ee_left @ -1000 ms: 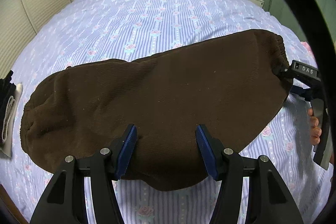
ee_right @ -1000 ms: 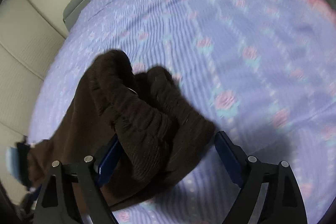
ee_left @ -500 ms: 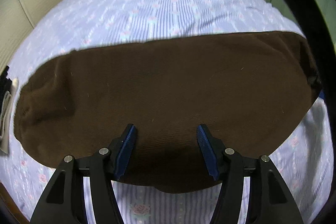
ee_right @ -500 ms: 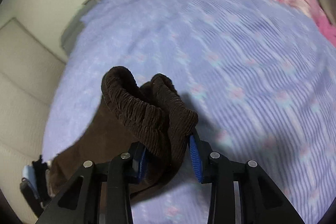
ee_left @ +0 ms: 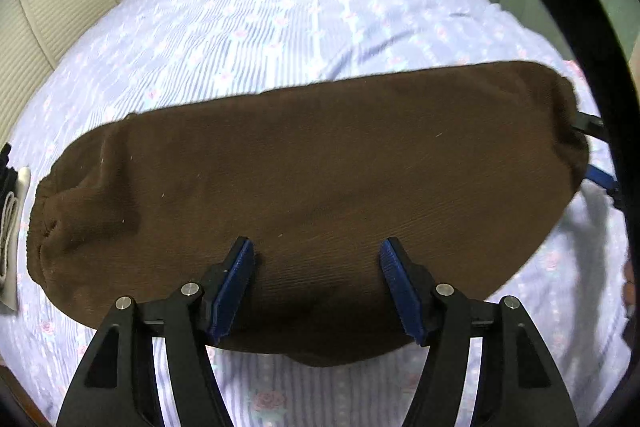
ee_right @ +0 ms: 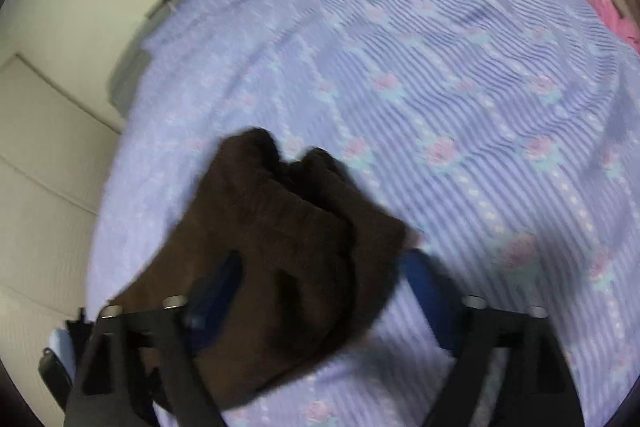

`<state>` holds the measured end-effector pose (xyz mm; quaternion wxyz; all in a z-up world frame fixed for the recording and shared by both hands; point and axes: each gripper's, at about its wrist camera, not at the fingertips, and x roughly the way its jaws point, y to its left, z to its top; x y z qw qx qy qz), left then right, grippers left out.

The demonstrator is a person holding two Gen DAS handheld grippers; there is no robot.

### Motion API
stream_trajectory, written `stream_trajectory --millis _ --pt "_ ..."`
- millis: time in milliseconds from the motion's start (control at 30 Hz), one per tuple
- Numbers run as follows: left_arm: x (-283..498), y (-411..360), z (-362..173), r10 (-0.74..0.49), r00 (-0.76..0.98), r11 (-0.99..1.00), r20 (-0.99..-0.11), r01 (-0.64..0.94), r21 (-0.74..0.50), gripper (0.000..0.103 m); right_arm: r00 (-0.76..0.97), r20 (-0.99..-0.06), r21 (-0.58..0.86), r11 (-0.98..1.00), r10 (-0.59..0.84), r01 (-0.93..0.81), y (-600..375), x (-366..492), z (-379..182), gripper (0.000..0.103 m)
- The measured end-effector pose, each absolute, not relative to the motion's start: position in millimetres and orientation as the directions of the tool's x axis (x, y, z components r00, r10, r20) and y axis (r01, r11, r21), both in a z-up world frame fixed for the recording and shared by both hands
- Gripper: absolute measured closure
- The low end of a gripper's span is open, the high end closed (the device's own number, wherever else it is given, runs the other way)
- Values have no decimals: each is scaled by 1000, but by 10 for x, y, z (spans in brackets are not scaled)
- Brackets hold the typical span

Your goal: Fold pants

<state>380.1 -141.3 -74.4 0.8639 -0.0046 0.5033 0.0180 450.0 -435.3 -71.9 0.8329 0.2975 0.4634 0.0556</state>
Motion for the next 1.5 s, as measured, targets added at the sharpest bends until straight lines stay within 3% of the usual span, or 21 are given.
stream_trajectory --millis 133,200,300,467,633,867,1033,1133,1167,1333,1500 --pt "3817 -1486 -640 3 513 1000 -859 -5 1 38 544 -754 542 817 369 196 -4333 4655 -764 10" --pt "3833 -1501 -562 4 529 1000 -849 3 7 38 547 -789 451 868 279 207 -4347 4676 -641 10" --pt "3838 -1533 -470 -16 552 1000 -834 12 -11 38 632 -752 322 941 188 103 -4285 4647 -308 5" --pt "3829 -1668 -407 -34 552 999 -833 24 -25 38 571 -758 276 948 317 -160 -4009 4989 -225 5" --pt "3837 -1840 -415 -38 546 999 -837 53 -11 38 475 -790 395 915 387 -88 -4244 5281 -603 6" --pt "3824 -1984 -411 -38 557 994 -829 110 28 38 394 -782 527 850 483 5 -4536 5166 -1038 25" --pt "3921 -2017 -441 -31 549 995 -835 99 28 38 360 -764 590 805 535 56 -4592 5242 -1215 30" --pt "3980 -1991 -459 -27 537 997 -843 70 12 38 323 -746 627 778 582 49 -4563 5260 -1252 48" --pt "3987 -1975 -472 -27 532 998 -846 63 8 38 312 -740 641 766 596 55 -4566 5256 -1280 49" --pt "4035 -1964 -539 -31 508 999 -861 42 -12 38 300 -751 632 772 588 70 -4593 5255 -1226 59" --pt "4059 -1825 -549 -34 498 999 -866 11 -33 38 365 -806 510 860 466 27 -4417 5075 -745 64"
